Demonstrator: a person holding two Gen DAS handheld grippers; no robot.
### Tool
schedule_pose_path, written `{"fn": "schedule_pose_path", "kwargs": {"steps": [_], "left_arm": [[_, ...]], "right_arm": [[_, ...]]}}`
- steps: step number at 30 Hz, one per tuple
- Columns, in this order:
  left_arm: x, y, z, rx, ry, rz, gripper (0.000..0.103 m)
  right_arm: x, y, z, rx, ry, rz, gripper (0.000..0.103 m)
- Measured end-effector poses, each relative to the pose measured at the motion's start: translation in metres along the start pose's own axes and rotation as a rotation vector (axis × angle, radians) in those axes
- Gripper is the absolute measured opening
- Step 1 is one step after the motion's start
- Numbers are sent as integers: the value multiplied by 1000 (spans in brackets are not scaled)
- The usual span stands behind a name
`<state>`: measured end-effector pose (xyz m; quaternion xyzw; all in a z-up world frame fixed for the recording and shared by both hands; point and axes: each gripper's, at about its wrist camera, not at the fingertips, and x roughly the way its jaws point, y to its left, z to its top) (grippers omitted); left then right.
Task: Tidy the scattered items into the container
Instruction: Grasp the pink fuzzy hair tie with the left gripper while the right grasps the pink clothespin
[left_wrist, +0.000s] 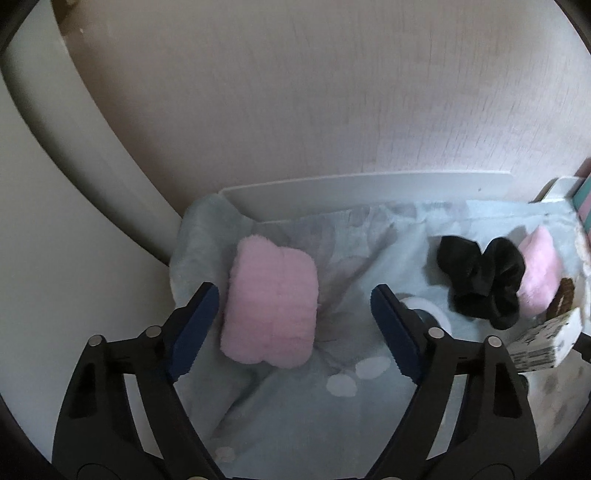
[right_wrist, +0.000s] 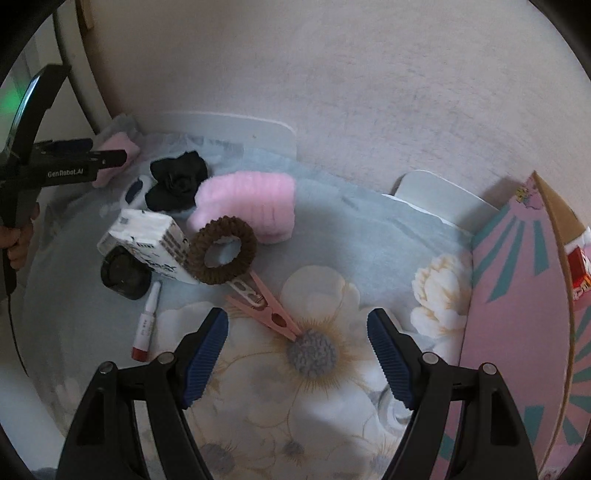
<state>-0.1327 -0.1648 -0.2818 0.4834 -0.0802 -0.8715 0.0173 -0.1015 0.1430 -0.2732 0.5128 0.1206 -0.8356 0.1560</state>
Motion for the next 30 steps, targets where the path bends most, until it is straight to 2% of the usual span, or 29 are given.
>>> {"fn": "schedule_pose_path", "kwargs": {"steps": [1,4,6,8,10,14,16,17,19,20,21,30], "left_arm": [[2,-1,-1,1,4,0,82],[9,-2,-4,1,15,6,70],[12,-2,-5,1,18,15,68],[14,-2,-7,-4,19,13,67],[17,-1,-9,-5,23,15,64],[18,-3,-12,4,20,18,63],[17,-5,-14,7,12,20,62],[16,-6,-15,7,7,21,58],[13,-8,-17,11,-3,33,47],[12,-9,-18,15,-5,40,42],[10,-10,-18,19,-8,43,41],[-3,-29,-31,88,-43,79,39]], "right_arm": [[2,2,0,-12,1,5,74],[8,7,2,-49,5,15,74],[14,10,3,-65,17,19,74],[17,12,5,-74,19,21,69],[22,13,5,-79,30,30,57],[24,14,6,-80,23,58,51],[23,13,5,-80,18,76,45],[23,13,5,-83,14,79,41],[21,14,5,-90,11,82,25],[21,14,5,-92,11,81,23],[20,15,4,-95,11,80,19],[17,27,2,-120,9,61,18]]}}
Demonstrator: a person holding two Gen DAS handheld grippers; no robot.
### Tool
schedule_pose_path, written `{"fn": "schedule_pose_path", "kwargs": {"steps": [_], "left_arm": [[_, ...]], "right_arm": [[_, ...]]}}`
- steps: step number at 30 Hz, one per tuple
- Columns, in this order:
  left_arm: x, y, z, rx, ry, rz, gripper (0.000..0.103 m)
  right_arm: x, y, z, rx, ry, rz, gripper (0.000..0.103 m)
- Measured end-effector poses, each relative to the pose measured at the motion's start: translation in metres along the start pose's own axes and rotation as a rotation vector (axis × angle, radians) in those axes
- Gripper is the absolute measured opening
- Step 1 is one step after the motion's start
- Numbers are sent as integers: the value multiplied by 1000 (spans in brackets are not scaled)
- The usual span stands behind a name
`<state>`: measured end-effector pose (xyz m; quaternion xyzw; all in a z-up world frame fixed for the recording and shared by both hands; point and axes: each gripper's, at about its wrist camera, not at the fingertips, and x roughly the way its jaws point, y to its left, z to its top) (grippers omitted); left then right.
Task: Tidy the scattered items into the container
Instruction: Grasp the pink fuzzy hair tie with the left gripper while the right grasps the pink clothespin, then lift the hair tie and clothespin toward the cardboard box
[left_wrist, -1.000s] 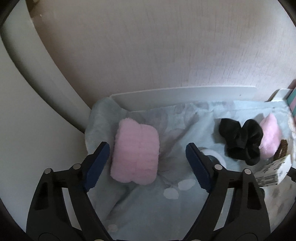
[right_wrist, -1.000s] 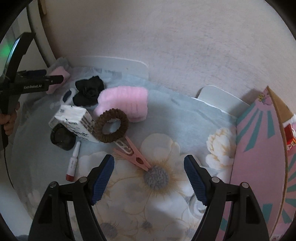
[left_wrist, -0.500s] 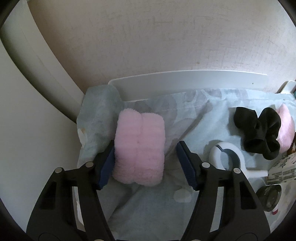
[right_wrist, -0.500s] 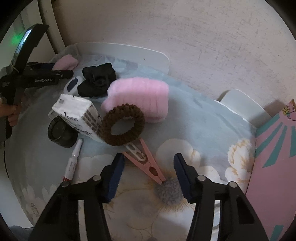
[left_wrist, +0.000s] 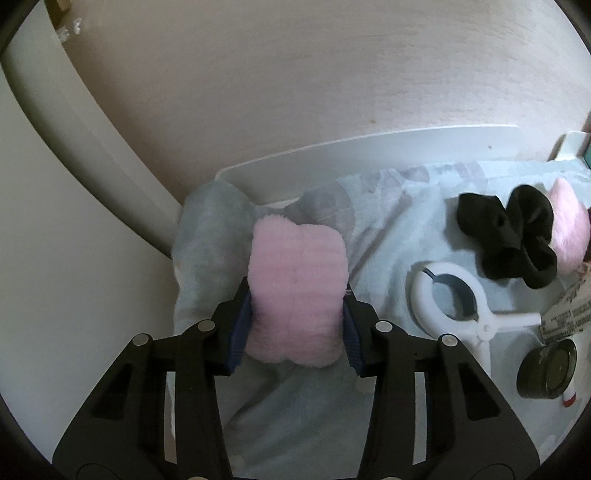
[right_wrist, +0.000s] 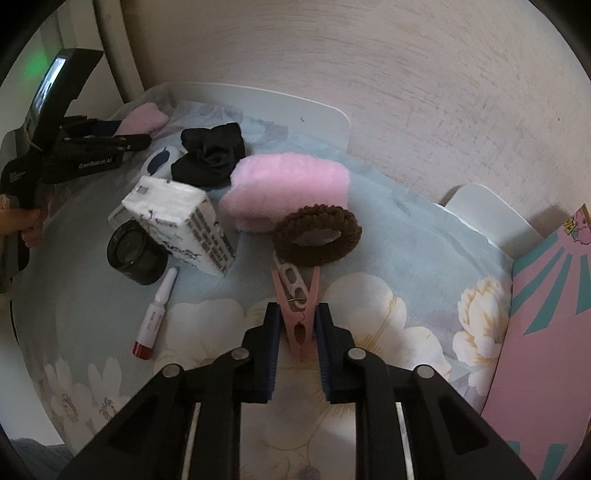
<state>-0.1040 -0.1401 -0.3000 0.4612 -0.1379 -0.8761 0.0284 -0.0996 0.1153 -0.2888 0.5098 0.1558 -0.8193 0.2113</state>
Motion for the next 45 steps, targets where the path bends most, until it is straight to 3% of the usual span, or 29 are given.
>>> {"fn": "schedule_pose_path", "kwargs": {"steps": [6,20,22,23,26,32,40,45], "left_arm": [[-16,-2,-1,-6,-46,12,39],[-40,33,7,-174,-69,-130,39],[-38,42,10,-183,-74,-130,39],[-29,66,6,-190,-77,-135,39],[-15,63,30,-207,-78,-140,39],[-21,63,32,-203,-91,-144,39],[-51,49,37,-191,-114,-169,39],[-71,50,48,-208,-130,-190,39]], "right_arm": [[-4,3,1,10,-16,-9,18],[-17,-14,1,85,-59,26,17],[-15,-24,-4,83,-59,28,17],[-14,-28,-4,84,-60,28,17],[-13,-27,-17,90,-61,28,17],[-18,-27,-18,105,-69,33,17],[-9,-27,-10,133,-76,45,17],[-27,-26,-6,137,-92,33,17]]}}
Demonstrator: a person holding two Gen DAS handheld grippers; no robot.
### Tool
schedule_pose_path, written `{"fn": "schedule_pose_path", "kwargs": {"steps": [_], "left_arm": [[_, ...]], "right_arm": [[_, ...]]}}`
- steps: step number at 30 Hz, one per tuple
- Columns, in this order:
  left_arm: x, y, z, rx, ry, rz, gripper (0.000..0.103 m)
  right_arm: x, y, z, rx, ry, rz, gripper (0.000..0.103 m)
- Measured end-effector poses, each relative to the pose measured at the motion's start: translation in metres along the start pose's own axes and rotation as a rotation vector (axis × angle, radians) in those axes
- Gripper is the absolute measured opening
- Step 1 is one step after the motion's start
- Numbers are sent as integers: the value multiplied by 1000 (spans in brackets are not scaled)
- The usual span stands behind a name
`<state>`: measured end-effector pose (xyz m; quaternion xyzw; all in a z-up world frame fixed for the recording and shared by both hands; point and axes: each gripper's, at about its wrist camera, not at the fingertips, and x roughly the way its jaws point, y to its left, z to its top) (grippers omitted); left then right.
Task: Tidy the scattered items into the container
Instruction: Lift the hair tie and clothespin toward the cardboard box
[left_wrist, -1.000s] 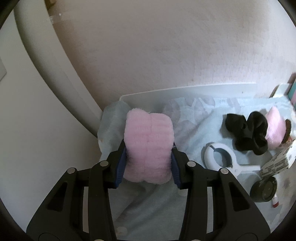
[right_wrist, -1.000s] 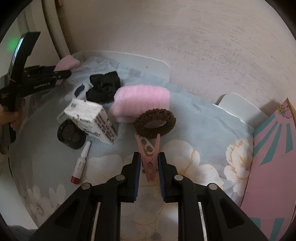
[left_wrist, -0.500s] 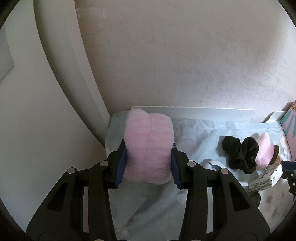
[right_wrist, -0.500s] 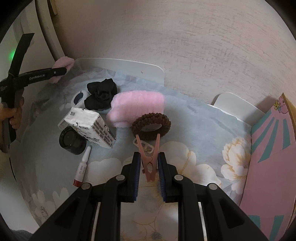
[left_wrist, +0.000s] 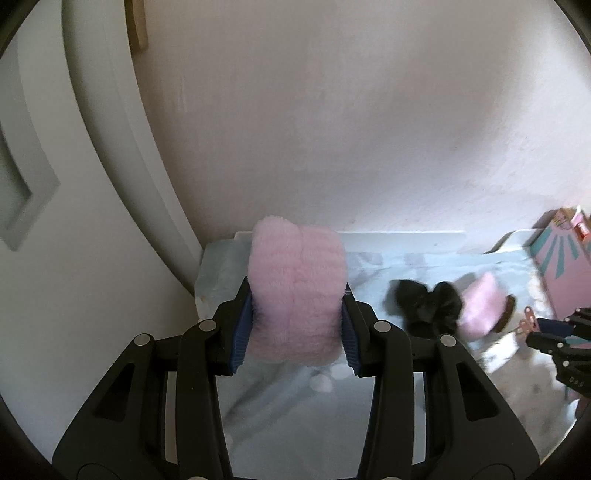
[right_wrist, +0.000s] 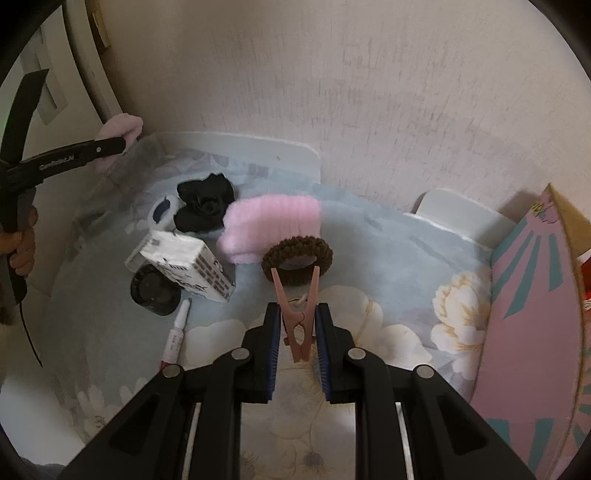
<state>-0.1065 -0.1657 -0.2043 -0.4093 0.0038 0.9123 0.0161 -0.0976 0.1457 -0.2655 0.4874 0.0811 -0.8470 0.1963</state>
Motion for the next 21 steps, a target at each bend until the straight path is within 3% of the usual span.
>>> {"fn": "schedule_pose_path", "kwargs": {"steps": [8,13,15,21], "left_arm": [[-80,-8,3,5,-41,-34,39],[-123,-49,17,43,-54,-69,39],[-114,-64,15,54,-61,-94,39],[-151,-122,26,81,-75,-181,39]], "right_arm": [[-63,6,16,3,-79,-20,17],[-105,0,21,27,-106,-17,17],[-123,-5,21,44,-119,-25,17],[-170,-27,10,86,-164,-78,17]]}}
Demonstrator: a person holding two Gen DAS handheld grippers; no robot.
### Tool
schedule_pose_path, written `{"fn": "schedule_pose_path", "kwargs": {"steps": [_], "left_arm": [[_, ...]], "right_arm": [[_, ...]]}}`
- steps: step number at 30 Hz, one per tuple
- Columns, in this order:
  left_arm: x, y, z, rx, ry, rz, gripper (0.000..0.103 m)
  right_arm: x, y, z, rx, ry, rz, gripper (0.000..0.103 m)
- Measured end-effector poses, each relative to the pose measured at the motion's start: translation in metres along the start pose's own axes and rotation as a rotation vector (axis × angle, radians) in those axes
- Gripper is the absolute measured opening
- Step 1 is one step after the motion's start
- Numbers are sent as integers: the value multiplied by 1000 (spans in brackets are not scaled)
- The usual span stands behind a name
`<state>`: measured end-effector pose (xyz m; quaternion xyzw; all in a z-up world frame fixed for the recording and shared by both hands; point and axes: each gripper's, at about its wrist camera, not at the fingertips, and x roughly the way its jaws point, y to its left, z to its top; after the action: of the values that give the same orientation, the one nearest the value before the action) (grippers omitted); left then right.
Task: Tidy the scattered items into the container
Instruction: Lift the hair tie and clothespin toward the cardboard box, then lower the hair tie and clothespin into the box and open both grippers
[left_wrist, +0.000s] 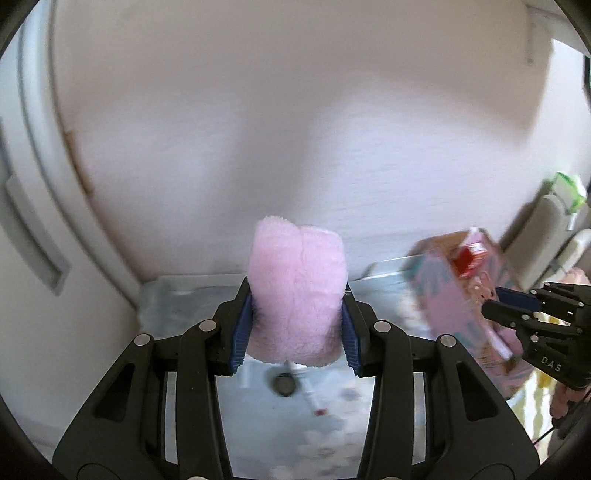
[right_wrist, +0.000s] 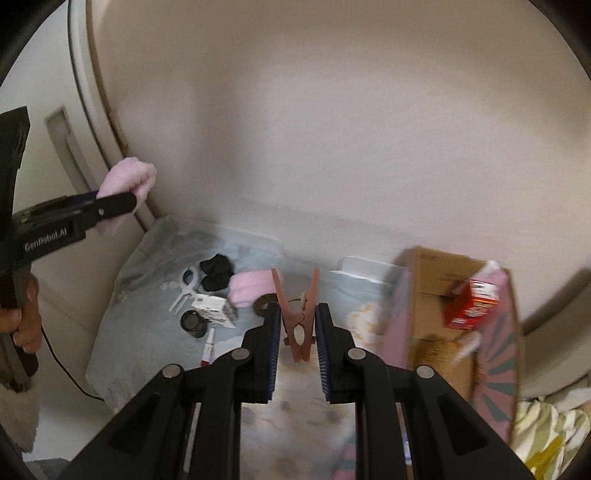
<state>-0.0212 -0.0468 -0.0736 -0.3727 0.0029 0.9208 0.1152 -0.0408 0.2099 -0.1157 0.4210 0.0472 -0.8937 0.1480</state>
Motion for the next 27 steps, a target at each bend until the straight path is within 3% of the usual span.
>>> {"fn": "schedule_pose_path", "kwargs": {"steps": [6,14,18,22,27], "left_arm": [[5,-77,12,77,-2,-106,39],[42,-180,12,155,80,-285,39],[85,-226,-1,181,145,-315,39],[137,-267,-18,214,213,-291,39],[167,-293,-26,229,269,-286,39]], "right_arm": [[-41,-45,-15,51,-25,-67,17],[-62,-117,-58,165,-2,-123,17],[-55,-136,-74,159,51,-158,17],[-36,-148,-88,165,99,-128,17],[-5,-160,-106,174,170,-89,17]]}}
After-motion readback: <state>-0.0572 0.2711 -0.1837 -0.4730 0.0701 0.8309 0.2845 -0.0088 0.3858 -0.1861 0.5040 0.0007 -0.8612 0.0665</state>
